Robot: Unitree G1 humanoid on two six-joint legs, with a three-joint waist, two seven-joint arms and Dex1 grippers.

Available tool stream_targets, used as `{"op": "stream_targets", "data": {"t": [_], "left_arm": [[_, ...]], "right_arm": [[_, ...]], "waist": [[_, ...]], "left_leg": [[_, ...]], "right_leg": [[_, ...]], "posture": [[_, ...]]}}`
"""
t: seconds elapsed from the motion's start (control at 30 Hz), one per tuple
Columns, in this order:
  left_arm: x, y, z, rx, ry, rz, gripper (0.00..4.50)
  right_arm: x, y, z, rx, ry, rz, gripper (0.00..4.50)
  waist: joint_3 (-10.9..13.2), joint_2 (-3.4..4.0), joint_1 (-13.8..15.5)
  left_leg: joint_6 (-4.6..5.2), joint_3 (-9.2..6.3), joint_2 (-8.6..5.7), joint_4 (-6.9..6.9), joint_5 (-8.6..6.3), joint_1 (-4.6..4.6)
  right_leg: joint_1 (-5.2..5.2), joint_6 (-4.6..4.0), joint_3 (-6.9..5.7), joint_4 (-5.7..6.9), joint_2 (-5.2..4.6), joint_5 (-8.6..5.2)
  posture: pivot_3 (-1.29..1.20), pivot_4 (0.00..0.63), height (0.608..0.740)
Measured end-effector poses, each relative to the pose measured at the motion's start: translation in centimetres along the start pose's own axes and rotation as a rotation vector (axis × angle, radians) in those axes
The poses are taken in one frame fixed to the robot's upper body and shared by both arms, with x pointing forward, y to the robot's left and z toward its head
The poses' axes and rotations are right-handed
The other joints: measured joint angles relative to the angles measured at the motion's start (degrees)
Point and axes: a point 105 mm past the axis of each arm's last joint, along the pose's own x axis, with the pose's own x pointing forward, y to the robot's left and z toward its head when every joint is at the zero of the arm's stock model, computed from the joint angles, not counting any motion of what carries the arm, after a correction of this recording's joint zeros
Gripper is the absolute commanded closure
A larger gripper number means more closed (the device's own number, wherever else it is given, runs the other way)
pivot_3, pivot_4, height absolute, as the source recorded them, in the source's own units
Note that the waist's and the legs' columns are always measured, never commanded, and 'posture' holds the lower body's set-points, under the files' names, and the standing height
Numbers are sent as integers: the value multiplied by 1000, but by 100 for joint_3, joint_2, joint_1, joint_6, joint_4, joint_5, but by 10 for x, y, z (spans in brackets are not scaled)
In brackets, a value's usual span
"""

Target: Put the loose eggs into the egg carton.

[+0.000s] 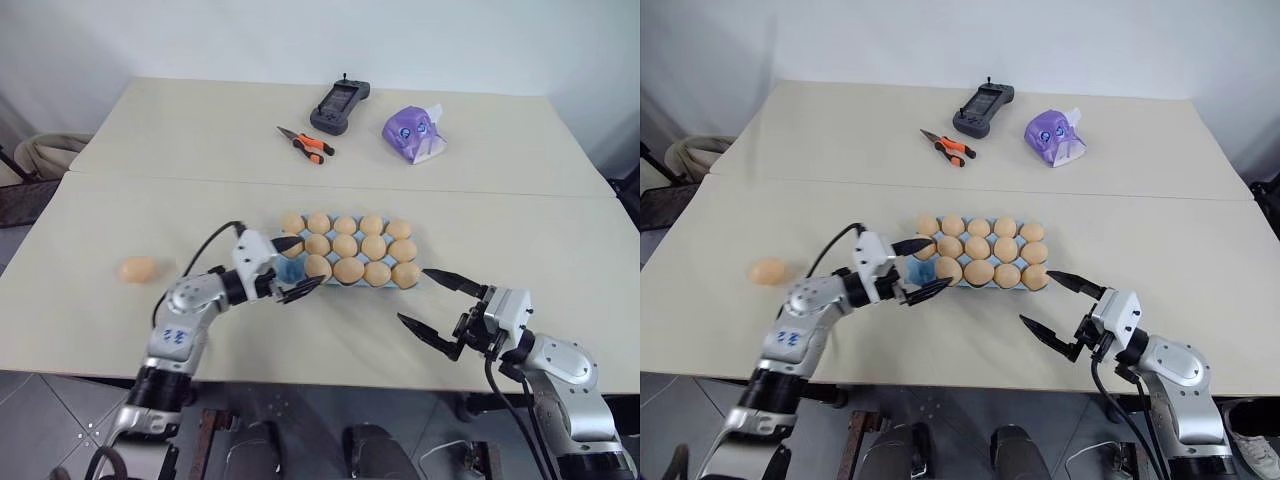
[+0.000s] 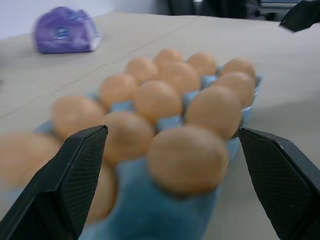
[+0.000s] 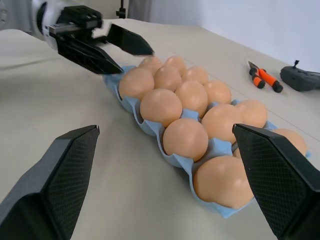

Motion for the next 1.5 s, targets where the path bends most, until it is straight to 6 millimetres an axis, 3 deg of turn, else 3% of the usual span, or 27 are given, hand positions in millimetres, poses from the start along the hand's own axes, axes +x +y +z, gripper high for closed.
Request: {"op": "stream_targets", "data": {"t": [0.13,0.23,0.37,0.53,0.77,0.97,1.13,1.23,1.4,1.5], "left_arm": [[-65,26,-7,5,24,313,33],[-113,34,-9,10,57,543,33],[-165,22,-23,-51,105,814,33],[-201,3,-46,-180,164,1035,33],[-198,13,-39,-166,142,1084,33],[-176,58,-27,-125,102,1056,33],[-164,88,-43,-150,164,1041,33],[-158,91,-51,-179,188,1017,676],[-152,87,-59,-213,215,970,2292],[-149,86,-56,-188,207,927,2471]], "right_arm": [[11,2,2,10,-29,65,0],[17,6,1,24,-40,118,0],[24,13,-3,50,-47,184,0],[28,18,-9,70,-48,240,0],[35,19,-7,74,-67,275,0],[39,17,-4,64,-81,282,0],[40,18,-6,67,-78,271,0],[39,18,-7,74,-74,252,0],[37,20,-11,88,-65,229,0],[37,20,-9,82,-69,222,0]], "waist": [[0,0,-61],[1,-1,-75],[-1,-5,-70],[-3,-8,-80],[-4,-9,-88],[-5,-8,-76],[-4,-8,-86],[-4,-8,-80],[-4,-8,-78],[-4,-8,-78]], "left_leg": [[3,-3,13,0,-2,-1],[10,-3,10,1,-6,-1],[4,-5,3,4,-32,0],[12,-13,1,3,-37,0],[5,-17,1,-9,-38,-1],[-20,-12,-12,-13,-24,-1],[-8,4,-11,-12,-16,-2],[-10,7,-2,-12,-17,-3],[-15,8,5,-6,-16,-3],[-18,7,4,-2,-15,-2]], "right_leg": [[3,-2,-4,-2,-7,-1],[9,-1,-6,-6,-18,-1],[18,0,-7,-14,-28,0],[22,-4,-3,-20,-32,0],[23,-13,-3,-37,-29,-1],[19,-12,-19,-36,-18,-1],[10,-9,-12,-37,-13,0],[5,-8,-12,-36,-5,-1],[2,-7,-11,-28,4,-2],[2,-7,-11,-16,2,-2]], "posture": [[0,150,740],[0,150,740],[0,150,740],[0,150,740],[0,150,740],[0,150,740],[0,150,740],[0,150,740],[0,150,740],[0,150,740]]}}
